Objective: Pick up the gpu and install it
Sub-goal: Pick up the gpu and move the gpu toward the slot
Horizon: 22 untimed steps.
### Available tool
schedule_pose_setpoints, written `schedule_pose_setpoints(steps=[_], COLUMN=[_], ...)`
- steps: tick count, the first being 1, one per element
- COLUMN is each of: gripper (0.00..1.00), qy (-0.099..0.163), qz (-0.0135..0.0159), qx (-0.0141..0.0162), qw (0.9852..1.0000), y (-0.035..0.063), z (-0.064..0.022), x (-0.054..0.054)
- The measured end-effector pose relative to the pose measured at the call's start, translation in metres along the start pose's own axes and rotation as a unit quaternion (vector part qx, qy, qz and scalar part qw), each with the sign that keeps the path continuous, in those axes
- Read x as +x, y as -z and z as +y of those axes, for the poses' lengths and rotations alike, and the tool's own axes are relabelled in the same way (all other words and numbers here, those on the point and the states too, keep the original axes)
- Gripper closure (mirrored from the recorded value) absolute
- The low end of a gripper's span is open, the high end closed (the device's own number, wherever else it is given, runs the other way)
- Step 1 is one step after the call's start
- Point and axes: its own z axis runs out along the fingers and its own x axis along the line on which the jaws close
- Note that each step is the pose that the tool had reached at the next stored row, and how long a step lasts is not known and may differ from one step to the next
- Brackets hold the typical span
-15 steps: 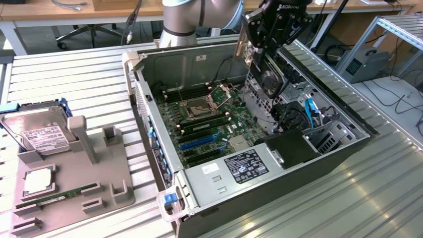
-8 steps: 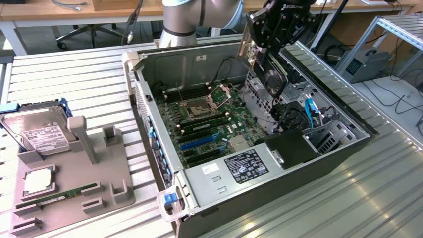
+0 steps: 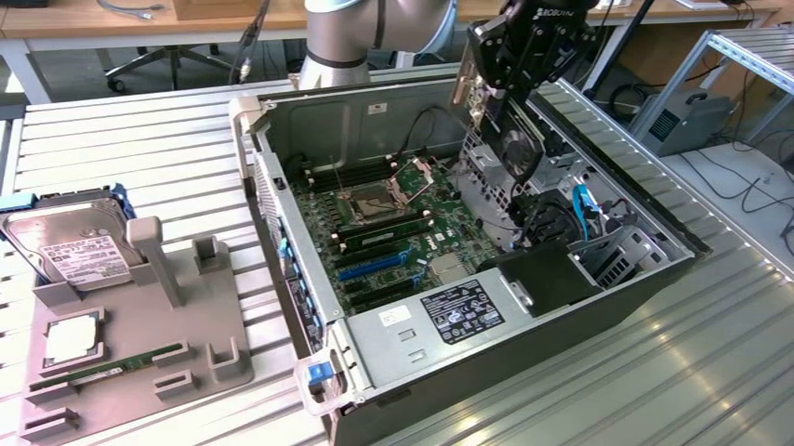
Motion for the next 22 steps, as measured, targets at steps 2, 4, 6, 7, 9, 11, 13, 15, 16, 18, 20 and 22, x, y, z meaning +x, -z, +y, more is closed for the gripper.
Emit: schedule_pose_setpoints(steps=[2,4,6,7,9,11,13,15,16,18,20,22], gripper=[0.73,0.73,0.73,0.73,0.73,0.73,0.73,0.73,0.73,0.73,0.73,0.73], qy=[0.000,0.000,0.000,0.000,0.000,0.000,0.000,0.000,0.000,0.000,0.000,0.000], qz=[0.0000,0.0000,0.0000,0.0000,0.0000,0.0000,0.0000,0.0000,0.0000,0.0000,0.0000,0.0000], qx=[0.0000,0.0000,0.0000,0.0000,0.0000,0.0000,0.0000,0.0000,0.0000,0.0000,0.0000,0.0000], qw=[1.0000,1.0000,1.0000,1.0000,1.0000,1.0000,1.0000,1.0000,1.0000,1.0000,1.0000,1.0000], y=[0.0000,-0.0001,-0.0002,-0.0002,-0.0003,-0.0004,-0.0004,-0.0005,-0.0006,-0.0006,-0.0007,-0.0008], z=[0.0001,0.0003,0.0004,0.0005,0.0006,0.0008,0.0009,0.0010,0.0011,0.0012,0.0014,0.0016], x=[-0.002,-0.004,-0.005,-0.006,-0.008,-0.010,-0.012,-0.014,-0.015,-0.017,-0.019,-0.021])
